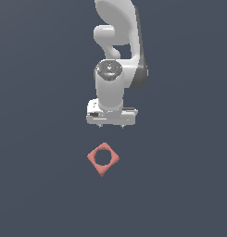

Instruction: Pick up the object and move it to a goal position.

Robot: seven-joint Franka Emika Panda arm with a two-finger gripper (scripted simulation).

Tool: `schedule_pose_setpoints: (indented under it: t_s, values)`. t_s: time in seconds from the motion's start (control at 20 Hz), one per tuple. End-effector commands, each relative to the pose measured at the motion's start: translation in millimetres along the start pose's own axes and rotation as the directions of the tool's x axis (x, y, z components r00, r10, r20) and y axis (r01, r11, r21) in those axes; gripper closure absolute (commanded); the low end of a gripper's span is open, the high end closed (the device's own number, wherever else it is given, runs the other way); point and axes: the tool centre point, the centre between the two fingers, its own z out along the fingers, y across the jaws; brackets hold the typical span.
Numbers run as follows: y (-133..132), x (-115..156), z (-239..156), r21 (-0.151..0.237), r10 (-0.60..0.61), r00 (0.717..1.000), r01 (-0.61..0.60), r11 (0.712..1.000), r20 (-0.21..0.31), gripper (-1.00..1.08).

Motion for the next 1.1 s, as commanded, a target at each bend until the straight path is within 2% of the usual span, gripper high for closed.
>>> schedule_pose_setpoints:
  t_s: [0.0, 0.6, 1.05]
  values:
    - [0.0, 0.0, 0.0, 0.0, 0.0, 1.0, 0.0, 1.0, 0.0, -0.6]
    - [-0.2, 2.3, -3.7, -0.014, -0.014, 1.0, 0.014, 1.0, -0.01, -0.6]
    - [-2.9, 18.3, 9.1, -0.017, -0.012, 0.997, 0.011, 1.0, -0.076, -0.6]
